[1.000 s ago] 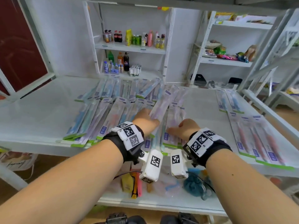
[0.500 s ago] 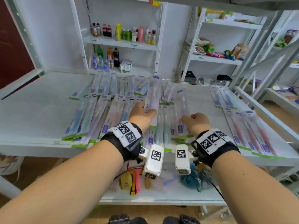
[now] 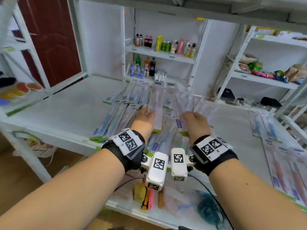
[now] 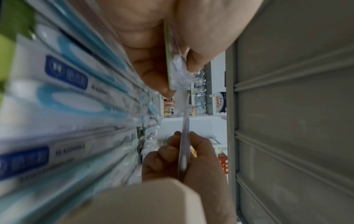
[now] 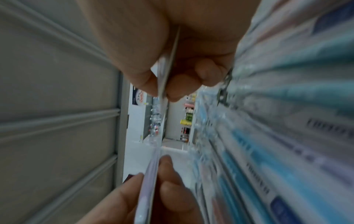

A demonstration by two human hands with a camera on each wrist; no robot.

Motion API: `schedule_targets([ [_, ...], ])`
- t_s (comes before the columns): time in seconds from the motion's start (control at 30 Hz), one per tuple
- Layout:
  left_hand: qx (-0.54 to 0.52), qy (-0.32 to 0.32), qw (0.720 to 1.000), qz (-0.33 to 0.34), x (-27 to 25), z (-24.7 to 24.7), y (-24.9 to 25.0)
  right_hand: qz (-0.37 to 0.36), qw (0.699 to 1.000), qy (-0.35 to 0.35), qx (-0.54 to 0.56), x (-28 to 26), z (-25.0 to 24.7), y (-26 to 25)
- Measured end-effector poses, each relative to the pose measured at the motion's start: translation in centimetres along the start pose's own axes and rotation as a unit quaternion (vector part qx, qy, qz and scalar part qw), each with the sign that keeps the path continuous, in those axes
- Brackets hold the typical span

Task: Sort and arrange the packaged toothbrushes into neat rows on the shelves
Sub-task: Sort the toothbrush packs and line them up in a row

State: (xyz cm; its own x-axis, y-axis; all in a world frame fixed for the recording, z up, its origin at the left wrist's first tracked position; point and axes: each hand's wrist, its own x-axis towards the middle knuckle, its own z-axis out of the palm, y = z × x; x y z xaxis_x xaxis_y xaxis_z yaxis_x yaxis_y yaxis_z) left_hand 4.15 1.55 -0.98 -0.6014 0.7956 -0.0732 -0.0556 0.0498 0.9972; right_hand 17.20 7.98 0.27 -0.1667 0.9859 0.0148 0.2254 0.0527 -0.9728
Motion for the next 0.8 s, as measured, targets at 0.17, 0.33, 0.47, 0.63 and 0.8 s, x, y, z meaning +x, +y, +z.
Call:
schedule_targets([
  [0.17, -0.052, 0.050, 0.997, -0.022, -0.7, -5.8, -0.3, 0.008, 0.996, -0.081, 0.044, 0.0, 6.8, -1.5],
  [0.33, -0.013, 0.141, 0.990, -0.022, -0.2, -13.3, -0.7, -0.011, 0.980, -0.199, 0.012, -1.3, 14.6, -3.6],
  [0.47, 0.013, 0.189, 0.981, -0.034, 0.4, -20.8, -1.1, 0.017, 0.956, -0.293, 0.008, -2.8, 21.9, -4.6],
  [0.63, 0.078, 0.190, 0.978, -0.038, 1.6, -28.9, -2.1, 0.039, 0.936, -0.348, -0.038, -4.2, 28.9, -4.1],
  [0.8, 0.099, 0.161, 0.980, -0.066, 3.4, -33.9, -3.7, 0.041, 0.929, -0.356, -0.092, -5.0, 33.5, -3.5],
])
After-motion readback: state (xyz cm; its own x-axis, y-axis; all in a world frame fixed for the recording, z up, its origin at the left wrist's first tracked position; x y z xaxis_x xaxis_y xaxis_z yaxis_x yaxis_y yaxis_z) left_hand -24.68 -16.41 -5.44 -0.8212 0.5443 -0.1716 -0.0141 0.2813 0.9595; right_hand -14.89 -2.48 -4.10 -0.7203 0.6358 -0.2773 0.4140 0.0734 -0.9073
